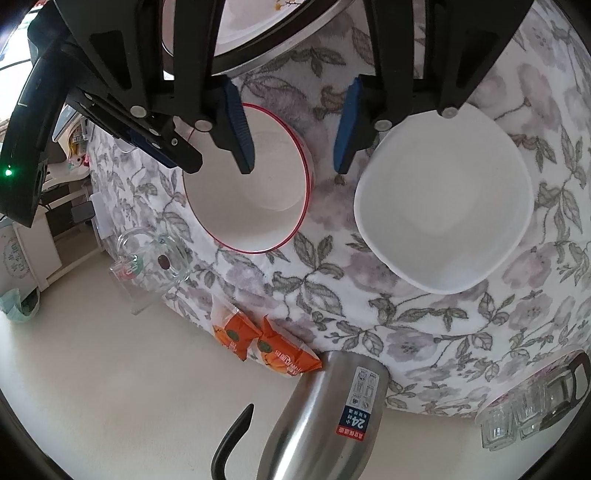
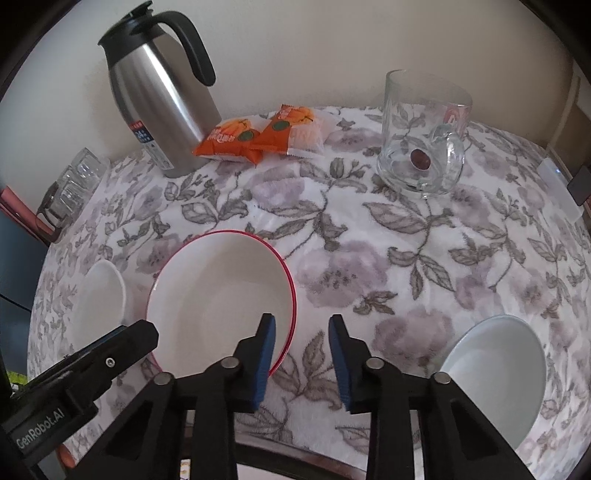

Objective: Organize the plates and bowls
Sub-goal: 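Close both tools on the rim of the red-rimmed bowl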

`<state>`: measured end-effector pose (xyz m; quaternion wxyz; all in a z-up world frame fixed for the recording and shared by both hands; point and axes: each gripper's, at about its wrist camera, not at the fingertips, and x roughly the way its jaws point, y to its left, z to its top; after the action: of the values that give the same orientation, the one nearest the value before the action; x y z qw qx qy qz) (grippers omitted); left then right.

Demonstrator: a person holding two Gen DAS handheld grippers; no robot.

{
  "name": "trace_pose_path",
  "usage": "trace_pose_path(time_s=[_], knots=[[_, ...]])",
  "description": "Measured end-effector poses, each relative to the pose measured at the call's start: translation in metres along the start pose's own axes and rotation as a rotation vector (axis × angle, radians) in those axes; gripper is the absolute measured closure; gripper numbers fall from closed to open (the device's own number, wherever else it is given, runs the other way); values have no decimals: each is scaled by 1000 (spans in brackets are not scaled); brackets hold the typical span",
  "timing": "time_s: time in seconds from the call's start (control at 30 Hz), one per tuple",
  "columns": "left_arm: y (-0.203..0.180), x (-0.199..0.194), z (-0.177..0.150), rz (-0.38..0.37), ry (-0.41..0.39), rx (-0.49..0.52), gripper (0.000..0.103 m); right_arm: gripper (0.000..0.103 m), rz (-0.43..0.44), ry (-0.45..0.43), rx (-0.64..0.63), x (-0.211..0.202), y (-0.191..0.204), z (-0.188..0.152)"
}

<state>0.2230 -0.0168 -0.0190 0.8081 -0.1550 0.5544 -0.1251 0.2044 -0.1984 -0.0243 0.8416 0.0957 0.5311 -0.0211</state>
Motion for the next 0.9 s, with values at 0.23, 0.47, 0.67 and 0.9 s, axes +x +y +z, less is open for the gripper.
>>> trace_pose_path(time_s=[0.23, 0.47, 0.67, 0.9], knots=[[1, 11, -1, 10, 14, -2, 63, 84, -3, 0, -17, 9, -1, 0], [1, 21, -1, 21, 1, -2, 82, 92, 19, -6, -39, 9, 1, 0], [4, 27, -2, 9, -4, -18, 90, 94, 29, -13, -45, 8, 4, -1], [-4, 22, -5, 25, -10, 2, 90, 93, 27, -36, -33, -5, 3, -6]])
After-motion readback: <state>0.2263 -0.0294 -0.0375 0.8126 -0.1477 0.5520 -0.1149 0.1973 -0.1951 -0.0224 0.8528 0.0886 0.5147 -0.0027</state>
